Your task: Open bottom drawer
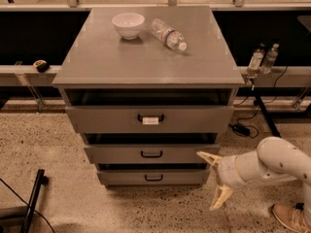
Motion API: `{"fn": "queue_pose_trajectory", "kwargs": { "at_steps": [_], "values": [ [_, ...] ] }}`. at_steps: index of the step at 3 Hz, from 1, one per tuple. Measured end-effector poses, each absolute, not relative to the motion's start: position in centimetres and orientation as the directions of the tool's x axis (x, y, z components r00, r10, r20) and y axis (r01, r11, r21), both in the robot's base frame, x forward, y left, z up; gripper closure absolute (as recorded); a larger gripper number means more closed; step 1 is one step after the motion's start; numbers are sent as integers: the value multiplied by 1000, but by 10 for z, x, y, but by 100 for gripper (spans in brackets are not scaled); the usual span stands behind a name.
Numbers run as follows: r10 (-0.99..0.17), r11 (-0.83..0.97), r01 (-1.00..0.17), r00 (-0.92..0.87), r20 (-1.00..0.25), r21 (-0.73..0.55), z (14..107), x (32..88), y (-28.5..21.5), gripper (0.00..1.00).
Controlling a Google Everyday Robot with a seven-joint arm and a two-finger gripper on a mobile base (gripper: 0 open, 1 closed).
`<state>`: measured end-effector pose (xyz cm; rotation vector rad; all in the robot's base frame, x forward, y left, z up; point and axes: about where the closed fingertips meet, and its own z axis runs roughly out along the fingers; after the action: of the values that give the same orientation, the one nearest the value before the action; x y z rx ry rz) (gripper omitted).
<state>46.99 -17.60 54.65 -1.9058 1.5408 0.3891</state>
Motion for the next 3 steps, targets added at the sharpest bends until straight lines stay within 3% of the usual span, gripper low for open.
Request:
{"fn": "queue_pose_trajectory", "kwargs": {
  "at_steps": [3],
  "values": [
    [-734, -169, -936, 329, -594, -309, 476, 474, -171, 0]
  ]
}}
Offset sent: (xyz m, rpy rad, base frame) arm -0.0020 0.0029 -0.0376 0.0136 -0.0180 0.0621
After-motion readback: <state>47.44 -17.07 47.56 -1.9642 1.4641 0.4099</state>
